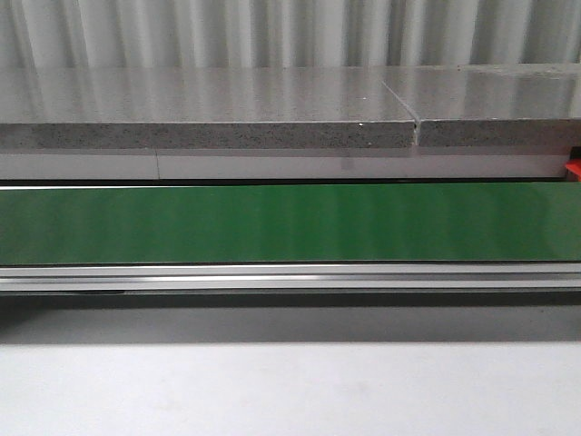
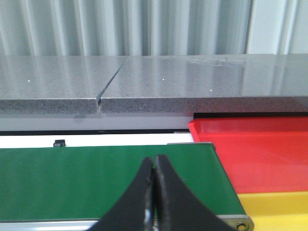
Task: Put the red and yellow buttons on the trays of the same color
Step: 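Move the left gripper down toward the red buttons beside the belt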
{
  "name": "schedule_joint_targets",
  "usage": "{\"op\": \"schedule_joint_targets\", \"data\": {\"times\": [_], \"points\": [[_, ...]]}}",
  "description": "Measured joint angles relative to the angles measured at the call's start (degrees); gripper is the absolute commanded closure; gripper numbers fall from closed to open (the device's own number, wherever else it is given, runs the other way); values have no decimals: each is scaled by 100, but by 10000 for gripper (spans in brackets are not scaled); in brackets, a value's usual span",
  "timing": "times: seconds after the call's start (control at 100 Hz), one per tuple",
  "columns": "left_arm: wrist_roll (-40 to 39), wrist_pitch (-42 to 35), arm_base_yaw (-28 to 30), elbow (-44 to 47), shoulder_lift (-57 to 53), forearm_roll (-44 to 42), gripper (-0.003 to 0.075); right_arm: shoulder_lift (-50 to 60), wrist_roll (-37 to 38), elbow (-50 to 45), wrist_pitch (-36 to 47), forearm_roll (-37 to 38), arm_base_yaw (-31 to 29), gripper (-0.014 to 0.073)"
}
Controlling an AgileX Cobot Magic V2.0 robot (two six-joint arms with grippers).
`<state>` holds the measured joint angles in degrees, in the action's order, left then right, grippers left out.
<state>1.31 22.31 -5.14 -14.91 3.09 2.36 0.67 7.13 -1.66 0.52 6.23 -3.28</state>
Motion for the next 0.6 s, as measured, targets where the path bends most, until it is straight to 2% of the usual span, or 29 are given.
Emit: {"op": "schedule_joint_targets", "data": {"times": [0.16, 0.21, 0.37, 0.6], "points": [[0, 173, 0, -271, 498, 0, 349, 0, 0, 0, 0, 0, 0, 661], [0, 235, 0, -334, 655, 0, 292, 0, 0, 0, 0, 0, 0, 661], [-21, 461, 0, -576, 1231, 0, 282, 0, 0, 0, 0, 0, 0, 661], [-482, 1075, 0, -1243, 2369, 0, 282, 0, 0, 0, 0, 0, 0, 661]]}}
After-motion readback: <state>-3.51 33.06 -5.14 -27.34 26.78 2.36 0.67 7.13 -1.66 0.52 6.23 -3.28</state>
